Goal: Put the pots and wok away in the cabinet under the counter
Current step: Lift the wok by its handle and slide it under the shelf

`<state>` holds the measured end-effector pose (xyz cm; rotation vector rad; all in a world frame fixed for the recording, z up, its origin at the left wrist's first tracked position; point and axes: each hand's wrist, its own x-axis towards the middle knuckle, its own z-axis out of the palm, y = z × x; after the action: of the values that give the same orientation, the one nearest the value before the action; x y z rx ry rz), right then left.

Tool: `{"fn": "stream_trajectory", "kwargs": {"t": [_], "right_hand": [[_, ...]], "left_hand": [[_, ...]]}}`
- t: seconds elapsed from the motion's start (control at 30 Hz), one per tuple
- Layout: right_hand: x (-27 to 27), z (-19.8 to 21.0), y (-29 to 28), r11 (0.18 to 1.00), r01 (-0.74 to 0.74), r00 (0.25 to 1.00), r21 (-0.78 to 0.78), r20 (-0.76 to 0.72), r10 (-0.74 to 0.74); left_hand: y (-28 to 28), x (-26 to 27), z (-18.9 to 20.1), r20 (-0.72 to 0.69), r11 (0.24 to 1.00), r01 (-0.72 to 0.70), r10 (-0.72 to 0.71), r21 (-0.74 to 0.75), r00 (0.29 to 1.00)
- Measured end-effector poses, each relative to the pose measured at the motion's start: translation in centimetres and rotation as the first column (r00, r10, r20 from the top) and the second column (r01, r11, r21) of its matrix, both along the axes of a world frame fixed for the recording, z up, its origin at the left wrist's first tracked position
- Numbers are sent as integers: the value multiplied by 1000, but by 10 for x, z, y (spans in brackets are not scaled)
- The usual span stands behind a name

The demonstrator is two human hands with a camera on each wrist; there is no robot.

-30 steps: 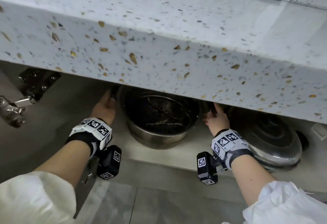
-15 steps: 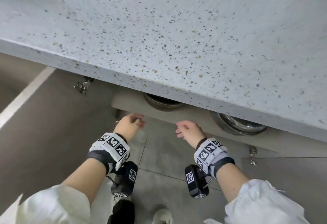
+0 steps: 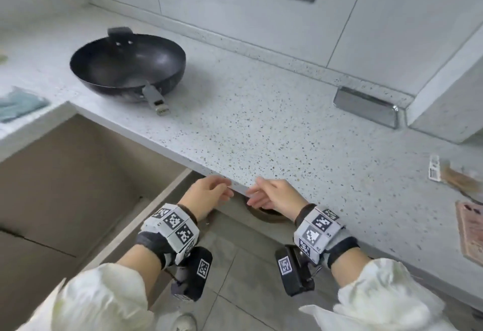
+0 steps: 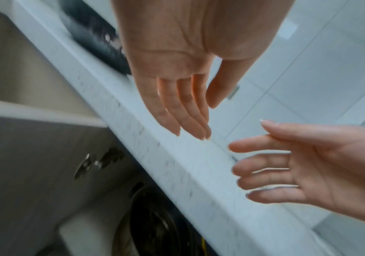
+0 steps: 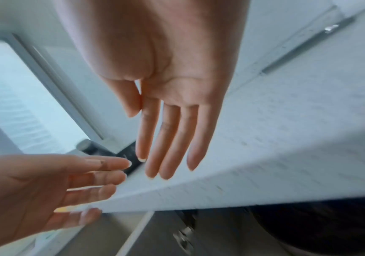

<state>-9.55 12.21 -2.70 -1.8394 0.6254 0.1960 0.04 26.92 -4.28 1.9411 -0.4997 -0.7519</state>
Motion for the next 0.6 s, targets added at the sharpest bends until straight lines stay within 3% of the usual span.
{"fn": "stream_trajectory", "kwargs": {"t": [0.1,0.23,0.43,0.6], "right_hand": [[37,42,11,998,24,994,-53,104,-19],[91,66,37,994,-32,985,-107,163,50],[188,66,87,995,-28,990,-93,133,41],[245,56,100,988,5,1000,-152,23,-1]], "left_hand": [[18,26,41,39,989,-101,106,-106,994],[48,64,64,52,947,-260,274,-191,960],[86,153,64,2,903,-366,376,-222,927],[83,205,50,-67,938,-319,313,-135,947]]}}
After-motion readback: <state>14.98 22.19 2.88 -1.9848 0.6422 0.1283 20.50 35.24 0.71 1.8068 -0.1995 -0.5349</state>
